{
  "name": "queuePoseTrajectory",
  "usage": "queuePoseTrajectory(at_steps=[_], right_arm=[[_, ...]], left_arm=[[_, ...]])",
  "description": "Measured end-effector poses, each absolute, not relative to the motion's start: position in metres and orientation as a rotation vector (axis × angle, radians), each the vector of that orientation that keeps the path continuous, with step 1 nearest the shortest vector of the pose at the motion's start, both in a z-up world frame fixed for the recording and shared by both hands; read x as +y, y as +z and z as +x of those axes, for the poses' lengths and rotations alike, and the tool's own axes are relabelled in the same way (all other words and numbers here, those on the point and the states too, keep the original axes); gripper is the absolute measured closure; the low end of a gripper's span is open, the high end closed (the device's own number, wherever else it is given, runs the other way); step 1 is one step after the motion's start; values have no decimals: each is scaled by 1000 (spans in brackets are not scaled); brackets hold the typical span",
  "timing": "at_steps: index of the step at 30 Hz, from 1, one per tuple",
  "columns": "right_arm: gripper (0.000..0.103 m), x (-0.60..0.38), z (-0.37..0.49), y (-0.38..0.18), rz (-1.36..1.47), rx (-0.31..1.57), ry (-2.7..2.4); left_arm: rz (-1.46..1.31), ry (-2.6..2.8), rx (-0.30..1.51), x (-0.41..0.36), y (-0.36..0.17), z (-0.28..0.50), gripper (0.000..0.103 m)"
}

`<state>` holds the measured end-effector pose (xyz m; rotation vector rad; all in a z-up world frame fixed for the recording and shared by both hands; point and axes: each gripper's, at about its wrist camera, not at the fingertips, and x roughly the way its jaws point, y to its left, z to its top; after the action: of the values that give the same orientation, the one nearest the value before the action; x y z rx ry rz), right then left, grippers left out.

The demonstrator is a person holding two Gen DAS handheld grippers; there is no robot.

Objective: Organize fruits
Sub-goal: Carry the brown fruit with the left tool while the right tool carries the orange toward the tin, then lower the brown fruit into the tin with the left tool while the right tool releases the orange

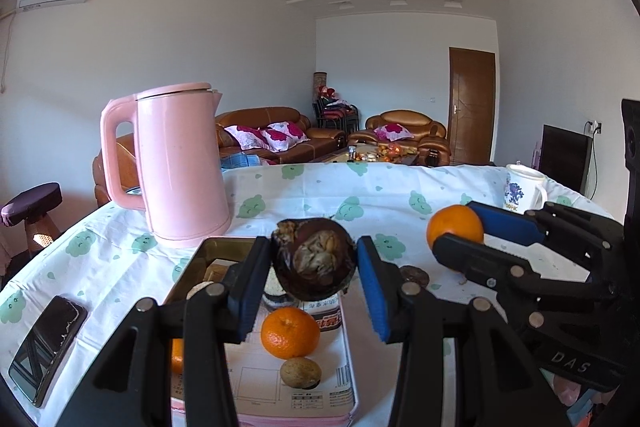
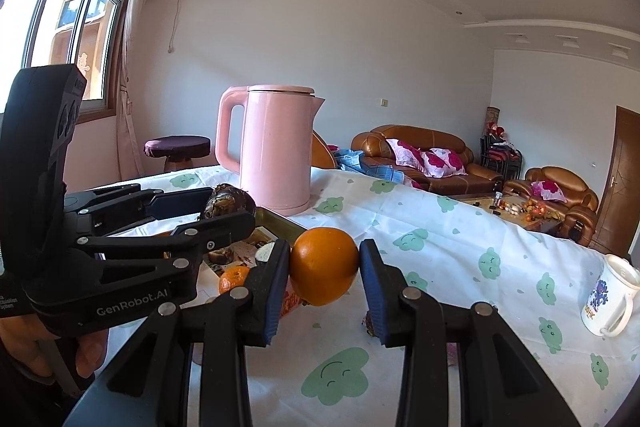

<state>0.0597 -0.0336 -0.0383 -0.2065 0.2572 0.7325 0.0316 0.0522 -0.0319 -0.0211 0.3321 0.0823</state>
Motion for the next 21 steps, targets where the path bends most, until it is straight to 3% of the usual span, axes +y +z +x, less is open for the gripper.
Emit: queuePoseTrajectory(at_steps=[21], right_arm=[[65, 9, 58, -38, -259, 267, 798]], left_arm=[[-61, 168, 348, 96, -38, 25, 57]])
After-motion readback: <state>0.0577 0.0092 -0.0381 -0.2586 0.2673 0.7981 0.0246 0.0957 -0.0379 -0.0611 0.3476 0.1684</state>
